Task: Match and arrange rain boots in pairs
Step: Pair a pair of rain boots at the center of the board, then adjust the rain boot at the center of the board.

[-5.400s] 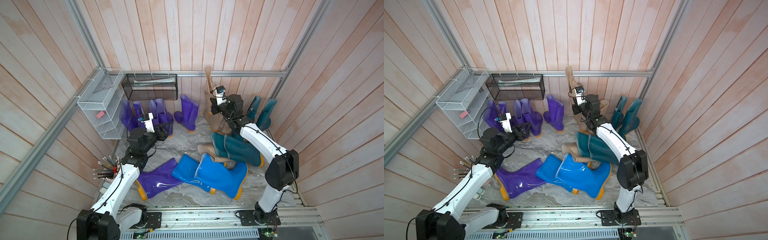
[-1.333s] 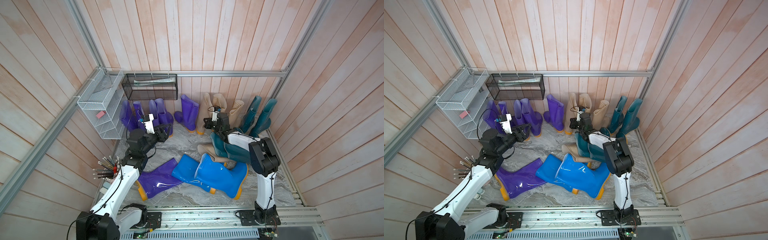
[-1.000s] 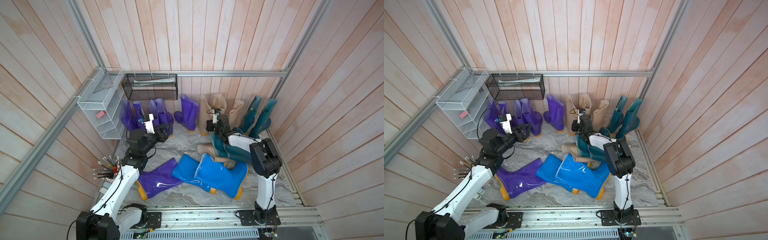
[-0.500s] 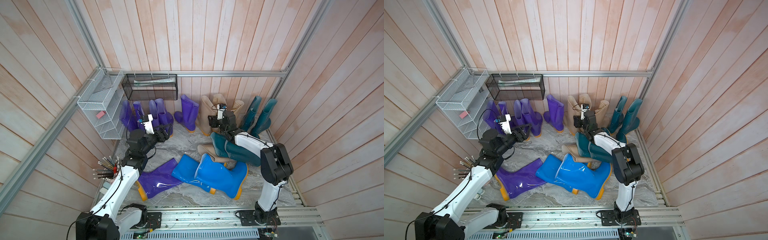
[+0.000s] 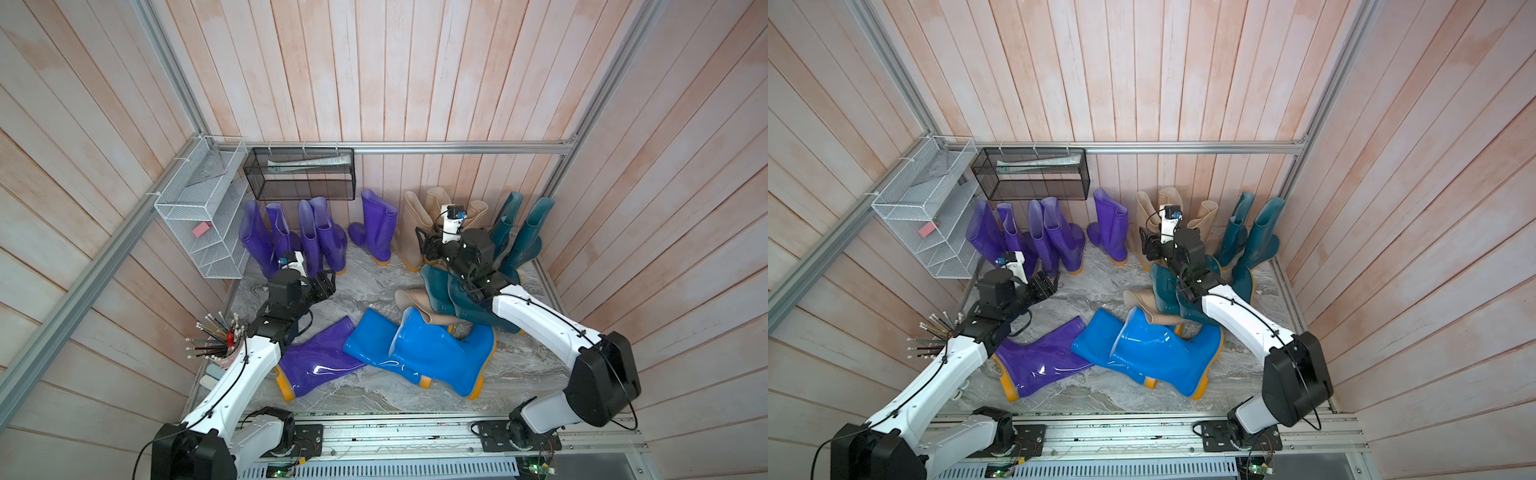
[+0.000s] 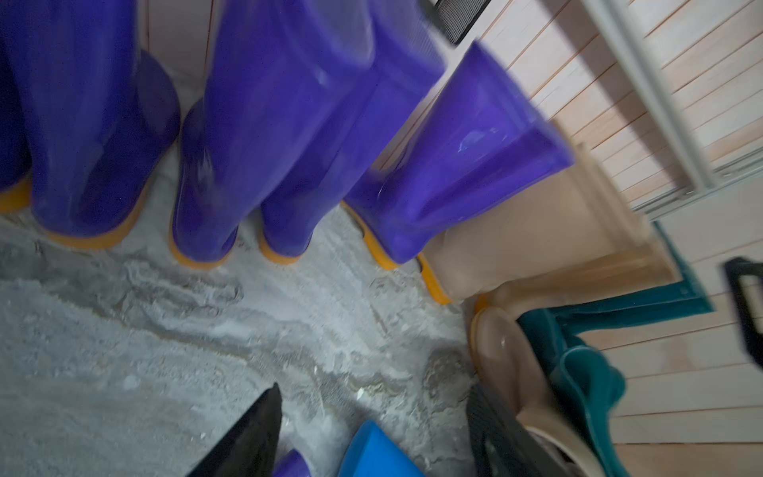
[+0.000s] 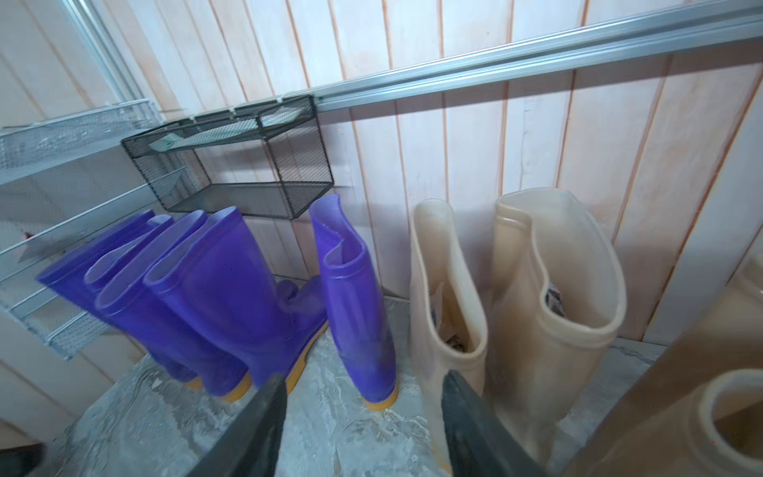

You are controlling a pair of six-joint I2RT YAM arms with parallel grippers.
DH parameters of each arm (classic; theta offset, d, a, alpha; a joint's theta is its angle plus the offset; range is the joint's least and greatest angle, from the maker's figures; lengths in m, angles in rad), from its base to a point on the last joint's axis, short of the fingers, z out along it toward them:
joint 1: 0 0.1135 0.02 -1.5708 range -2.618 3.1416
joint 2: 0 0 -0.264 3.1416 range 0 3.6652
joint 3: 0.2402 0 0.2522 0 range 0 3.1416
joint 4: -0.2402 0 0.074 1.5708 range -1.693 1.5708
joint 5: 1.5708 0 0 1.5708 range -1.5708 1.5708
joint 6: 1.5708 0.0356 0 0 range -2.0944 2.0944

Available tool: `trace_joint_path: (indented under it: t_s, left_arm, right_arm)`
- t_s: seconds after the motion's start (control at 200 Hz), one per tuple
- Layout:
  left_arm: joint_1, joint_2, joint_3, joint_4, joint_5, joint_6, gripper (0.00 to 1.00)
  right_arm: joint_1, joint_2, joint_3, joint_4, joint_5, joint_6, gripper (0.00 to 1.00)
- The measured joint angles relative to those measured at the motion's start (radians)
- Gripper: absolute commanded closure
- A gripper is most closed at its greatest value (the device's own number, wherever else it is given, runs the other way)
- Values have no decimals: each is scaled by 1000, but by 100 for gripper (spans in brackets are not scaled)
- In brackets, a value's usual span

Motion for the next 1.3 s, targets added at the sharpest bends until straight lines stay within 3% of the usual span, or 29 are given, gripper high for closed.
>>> trace_joint_path:
  t_s: [0.25, 0.42, 0.59, 0.695, 1.015, 1.145, 1.3]
  left_arm:
    - [-185, 341, 46, -76, -107, 27, 24]
    - [-241, 477, 100, -109, -198, 31, 25]
    - [-239, 519, 101, -122, -278, 26, 41]
    - [-240, 518, 101, -132, -312, 24, 43]
    - [-241, 505, 62, -92, -335, 66, 74]
    - [-240, 498, 47, -82, -338, 84, 100]
    - [-240, 485, 47, -97, -336, 118, 100]
  right_arm:
    - [58, -129, -123, -10, 6, -8, 36]
    - [58, -187, -221, -15, 17, 4, 36]
    - [58, -203, -263, -26, 17, 18, 36]
    - [58, -204, -265, -33, 17, 18, 36]
    - [59, -207, -276, -28, 12, 18, 36]
    - [59, -208, -276, -29, 9, 18, 36]
    - [59, -214, -276, -29, 9, 18, 36]
